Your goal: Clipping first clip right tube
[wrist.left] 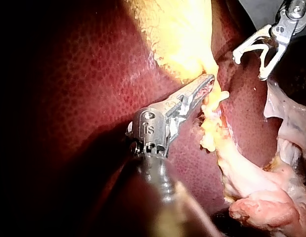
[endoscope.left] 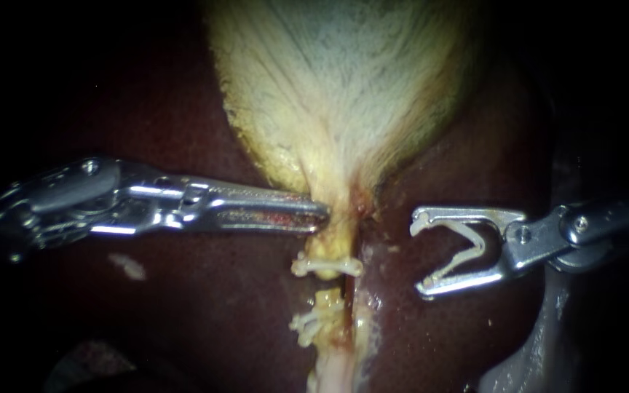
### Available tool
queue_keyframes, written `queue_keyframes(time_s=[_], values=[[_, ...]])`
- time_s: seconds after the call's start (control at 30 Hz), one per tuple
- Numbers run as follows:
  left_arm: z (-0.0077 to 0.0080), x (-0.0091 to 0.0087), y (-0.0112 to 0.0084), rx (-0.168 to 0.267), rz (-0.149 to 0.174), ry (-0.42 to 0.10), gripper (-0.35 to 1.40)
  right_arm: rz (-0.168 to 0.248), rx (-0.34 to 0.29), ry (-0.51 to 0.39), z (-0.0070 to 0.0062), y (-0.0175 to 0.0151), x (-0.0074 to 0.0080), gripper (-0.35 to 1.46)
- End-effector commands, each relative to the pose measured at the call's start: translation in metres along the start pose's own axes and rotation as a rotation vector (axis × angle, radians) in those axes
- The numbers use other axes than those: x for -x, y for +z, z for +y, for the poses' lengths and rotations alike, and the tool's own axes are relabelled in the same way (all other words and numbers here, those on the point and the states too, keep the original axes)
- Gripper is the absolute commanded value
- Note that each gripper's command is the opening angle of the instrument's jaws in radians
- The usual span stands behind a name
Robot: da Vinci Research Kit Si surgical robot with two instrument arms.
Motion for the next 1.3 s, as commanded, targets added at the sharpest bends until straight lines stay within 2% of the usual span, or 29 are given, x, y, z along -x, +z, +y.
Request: queue_keyframes(time_s=[0.03,0.27,0.4,0.57,0.7,0.9,1.1,1.3], values=[[0.0000,0.0000,0.0000,0.000,0.000,0.000,-0.35,0.000,0.000,0.000,0.0000,0.0000,0.0000,0.60],[-0.0001,0.0008,-0.0015,-0.013,0.005,-0.004,-0.35,-0.002,0.006,-0.005,-0.0004,0.0012,0.0007,0.60],[0.0001,0.0025,-0.0038,0.005,-0.002,-0.014,-0.35,-0.005,0.016,-0.010,-0.0011,0.0032,0.0020,0.60],[0.0001,0.0052,-0.0073,0.030,-0.020,-0.038,-0.35,-0.006,-0.018,0.019,-0.0020,0.0064,0.0042,0.60],[-0.0003,0.0069,-0.0090,0.034,-0.037,-0.033,-0.35,-0.008,-0.044,0.038,-0.0023,0.0085,0.0055,0.59],[-0.0014,0.0070,-0.0091,0.040,-0.045,-0.030,-0.35,-0.010,-0.051,0.049,-0.0020,0.0106,0.0065,0.59],[-0.0016,0.0069,-0.0090,0.044,-0.046,-0.030,-0.35,-0.011,-0.061,0.048,-0.0018,0.0122,0.0064,0.59],[-0.0016,0.0068,-0.0088,0.046,-0.047,-0.029,-0.35,-0.013,-0.087,0.058,-0.0027,0.0142,0.0064,0.60]])
